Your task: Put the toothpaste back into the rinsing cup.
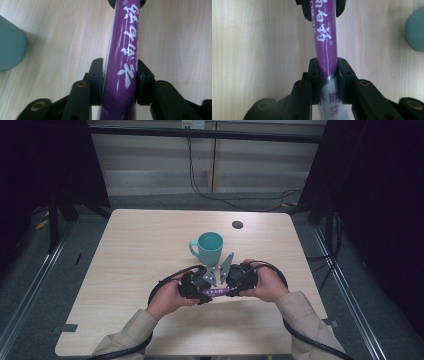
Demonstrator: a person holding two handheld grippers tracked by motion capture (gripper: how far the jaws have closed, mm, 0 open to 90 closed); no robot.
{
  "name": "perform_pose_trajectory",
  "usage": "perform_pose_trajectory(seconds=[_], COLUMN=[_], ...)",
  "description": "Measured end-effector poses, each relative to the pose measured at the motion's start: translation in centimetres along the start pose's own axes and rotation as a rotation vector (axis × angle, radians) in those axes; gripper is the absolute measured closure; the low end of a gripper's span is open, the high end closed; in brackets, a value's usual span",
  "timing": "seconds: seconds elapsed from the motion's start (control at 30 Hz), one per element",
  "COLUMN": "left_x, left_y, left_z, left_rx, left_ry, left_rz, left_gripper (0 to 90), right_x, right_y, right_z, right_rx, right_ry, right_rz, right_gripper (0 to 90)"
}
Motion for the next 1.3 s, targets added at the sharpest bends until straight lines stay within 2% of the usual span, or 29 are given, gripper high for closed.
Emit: perform_pose_trajectory(seconds=[0.13,0.17,0.2,0.23,0.27,0.3,0.4,0.43,0.47,0.5,0.6,0.63,0.67,0.7,0.8,0.9,1.0,1.03,1.17,1.27,1.3], left_x=[-0.4,-0.5,-0.6,-0.7,-0.8,-0.9,-1.2,-1.4,-1.4,-1.7,-2.0,-2.1,-2.3,-2.7,-3.0,-3.4,-3.5,-3.5,-3.6,-3.6,-3.6], left_y=[0.0,0.0,0.0,0.1,0.3,0.7,1.1,1.2,1.2,1.2,1.4,1.5,1.5,1.7,1.9,2.1,2.2,2.2,2.3,2.3,2.2], left_z=[-0.1,0.0,-0.1,0.1,0.2,0.4,0.6,0.5,0.5,0.5,0.6,0.7,0.7,0.9,1.0,1.2,1.3,1.3,1.5,1.6,1.6], left_rx=[-0.020,-0.025,-0.031,-0.024,-0.028,-0.049,-0.056,-0.062,-0.062,-0.060,-0.064,-0.074,-0.082,-0.086,-0.105,-0.123,-0.135,-0.138,-0.153,-0.155,-0.164], left_ry=[-0.006,-0.010,-0.013,-0.011,-0.013,-0.022,-0.015,-0.018,-0.018,-0.021,-0.021,-0.025,-0.030,-0.040,-0.040,-0.044,-0.042,-0.043,-0.046,-0.046,-0.046], left_rz=[-0.007,-0.016,-0.016,-0.011,-0.005,-0.004,-0.018,-0.031,-0.031,-0.029,-0.037,-0.044,-0.053,-0.059,-0.079,-0.104,-0.114,-0.118,-0.130,-0.133,-0.135], left_gripper=[70.7,71.5,71.5,71.9,72.2,72.3,72.4,72.5,72.6,72.7,72.8,72.8,72.8,72.8,72.8,72.8,72.8,72.8,72.9,72.8,72.8], right_x=[0.0,-0.1,-0.1,-0.2,-0.2,-0.2,-0.4,-0.7,-0.7,-1.0,-1.1,-1.2,-1.2,-1.3,-1.2,-0.7,-0.4,0.0,0.7,1.0,1.2], right_y=[0.2,0.5,0.5,0.7,1.1,1.4,1.9,2.4,2.4,2.6,3.2,3.9,3.9,4.4,4.8,5.1,5.2,5.1,5.1,5.0,4.8], right_z=[-0.2,-0.4,-0.4,-0.5,-0.7,-0.8,-1.0,-1.3,-1.3,-1.5,-1.8,-2.0,-2.0,-2.0,-1.9,-1.5,-1.3,-1.2,-0.9,-0.8,-0.7], right_rx=[0.020,0.064,0.064,0.071,0.100,0.120,0.140,0.174,0.174,0.187,0.206,0.252,0.252,0.282,0.298,0.322,0.337,0.353,0.384,0.394,0.395], right_ry=[0.007,0.016,0.016,0.021,0.053,0.056,0.071,0.085,0.085,0.096,0.122,0.129,0.129,0.123,0.124,0.092,0.079,0.059,0.040,0.033,0.028], right_rz=[-0.041,-0.078,-0.078,-0.089,-0.079,-0.075,-0.094,-0.136,-0.136,-0.168,-0.161,-0.187,-0.187,-0.216,-0.219,-0.233,-0.244,-0.271,-0.292,-0.297,-0.314], right_gripper=[71.0,65.3,65.3,61.6,46.3,41.7,37.3,34.9,34.9,32.8,31.4,30.3,30.3,30.6,31.2,32.4,32.9,34.0,34.9,35.0,36.6])
Point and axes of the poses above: each handheld gripper's, and its own axes: x roughly forward along the jaws, y roughly out of its underside, z roughly to its left, the point moved 5 cm from there along x, roughly forward along the jaws
